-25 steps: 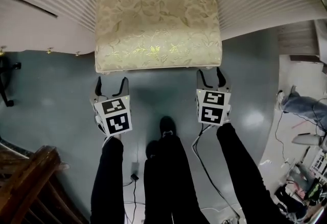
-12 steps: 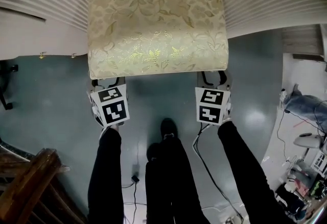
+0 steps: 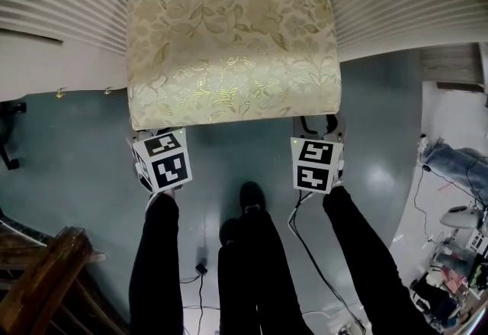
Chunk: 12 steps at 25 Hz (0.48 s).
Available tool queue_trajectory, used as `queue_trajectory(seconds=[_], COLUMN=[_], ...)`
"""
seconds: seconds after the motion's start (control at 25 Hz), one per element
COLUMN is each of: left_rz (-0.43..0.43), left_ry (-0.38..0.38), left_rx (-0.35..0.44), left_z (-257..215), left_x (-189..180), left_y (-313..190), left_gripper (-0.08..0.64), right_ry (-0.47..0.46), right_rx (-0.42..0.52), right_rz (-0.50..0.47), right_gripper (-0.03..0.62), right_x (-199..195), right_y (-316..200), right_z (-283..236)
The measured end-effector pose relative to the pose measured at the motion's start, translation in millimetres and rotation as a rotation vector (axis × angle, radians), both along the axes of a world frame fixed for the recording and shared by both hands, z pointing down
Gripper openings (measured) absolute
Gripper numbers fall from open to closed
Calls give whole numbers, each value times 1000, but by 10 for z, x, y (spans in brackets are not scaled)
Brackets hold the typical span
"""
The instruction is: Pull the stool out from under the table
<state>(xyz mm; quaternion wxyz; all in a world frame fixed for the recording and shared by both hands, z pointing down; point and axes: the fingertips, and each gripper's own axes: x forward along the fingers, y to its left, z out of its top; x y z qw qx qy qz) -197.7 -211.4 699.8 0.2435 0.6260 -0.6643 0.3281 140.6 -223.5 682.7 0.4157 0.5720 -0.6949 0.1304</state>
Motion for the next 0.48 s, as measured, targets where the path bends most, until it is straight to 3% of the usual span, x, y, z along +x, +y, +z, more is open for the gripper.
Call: queue_trajectory(seconds=[0.48], left_rz=[4], left_ry=[-30], left_rx=[-24], left_z=[15], left_x=[-26], left_y=[33], left_gripper=[272], right_ry=[8], right_rx=[-15], right_rz=[3], right_gripper=[250], right_x=[0], right_y=[27], right_z=[2])
